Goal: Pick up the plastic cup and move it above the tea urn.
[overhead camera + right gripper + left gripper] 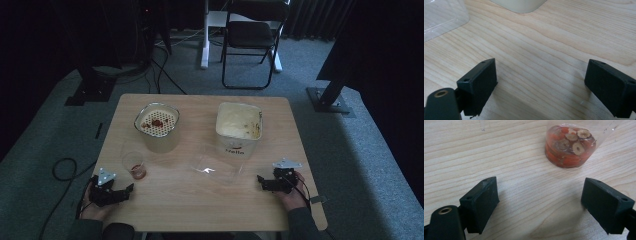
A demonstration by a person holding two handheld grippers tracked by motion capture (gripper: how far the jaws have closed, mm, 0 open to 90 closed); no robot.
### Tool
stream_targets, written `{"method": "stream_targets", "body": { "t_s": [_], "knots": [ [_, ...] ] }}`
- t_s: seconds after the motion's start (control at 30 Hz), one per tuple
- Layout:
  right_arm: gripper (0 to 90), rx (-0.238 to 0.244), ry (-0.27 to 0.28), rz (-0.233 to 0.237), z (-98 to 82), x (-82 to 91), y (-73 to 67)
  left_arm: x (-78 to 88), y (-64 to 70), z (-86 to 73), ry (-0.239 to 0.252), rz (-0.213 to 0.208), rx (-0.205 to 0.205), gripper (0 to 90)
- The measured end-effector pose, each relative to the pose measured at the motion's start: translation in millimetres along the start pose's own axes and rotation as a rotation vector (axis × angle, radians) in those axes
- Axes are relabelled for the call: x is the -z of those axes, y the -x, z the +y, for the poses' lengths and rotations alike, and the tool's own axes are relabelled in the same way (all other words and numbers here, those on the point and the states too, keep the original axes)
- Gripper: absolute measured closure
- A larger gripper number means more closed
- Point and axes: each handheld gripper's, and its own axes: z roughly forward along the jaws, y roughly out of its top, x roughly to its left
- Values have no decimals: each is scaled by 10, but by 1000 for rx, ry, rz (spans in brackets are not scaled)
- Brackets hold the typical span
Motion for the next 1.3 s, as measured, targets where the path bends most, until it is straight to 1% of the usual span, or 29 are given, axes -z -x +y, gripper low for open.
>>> {"method": "stream_targets", "body": {
  "t_s": [0.3,0.37,0.47,0.5,0.53,0.57,0.6,0.67,0.7,0.73,0.77,0.8,0.83,0.87,0.9,1.0,1.03,1.07,1.1,1.2,1.3],
  "knots": [
    [105,0,0,1,-23,23,-33,1,1,0,0,1,1,147],
    [135,-1,5,-3,-35,39,-48,0,2,0,0,1,1,146],
    [154,-9,-6,-11,-25,50,-68,0,2,0,0,1,1,147],
    [183,-12,-14,-14,-17,54,-75,0,2,0,0,1,2,147],
    [183,-12,-14,-14,-17,54,-75,0,2,0,0,1,2,147],
    [260,-12,-17,-12,-5,62,-84,1,2,0,0,1,2,147],
    [364,-3,-21,-10,20,88,-114,1,1,0,0,1,2,146],
    [403,6,-27,-27,47,109,-166,1,0,0,-1,1,1,147],
    [418,11,-20,-25,68,129,-190,1,0,0,-1,1,1,147],
    [418,11,-20,-25,68,129,-190,2,0,1,-1,1,0,147],
    [425,20,10,-26,126,183,-234,2,0,1,-1,1,0,147],
    [422,18,26,-24,159,213,-254,2,0,1,-2,1,0,146],
    [416,16,41,-18,193,239,-266,1,0,0,-1,1,1,146],
    [416,16,41,-18,193,239,-266,1,0,0,-1,1,1,147],
    [404,0,67,-2,268,281,-291,2,0,0,-1,1,1,147],
    [395,1,83,3,356,299,-336,1,0,0,-1,1,1,147],
    [395,1,83,3,356,299,-336,1,0,0,-1,1,1,147],
    [389,2,90,9,419,300,-374,2,0,1,-2,1,1,147],
    [389,2,90,9,419,300,-374,2,0,1,-1,1,1,147],
    [379,17,114,8,535,298,-442,2,0,1,-2,1,1,147],
    [376,16,123,15,582,289,-470,2,0,1,-2,1,1,147]
  ]
}}
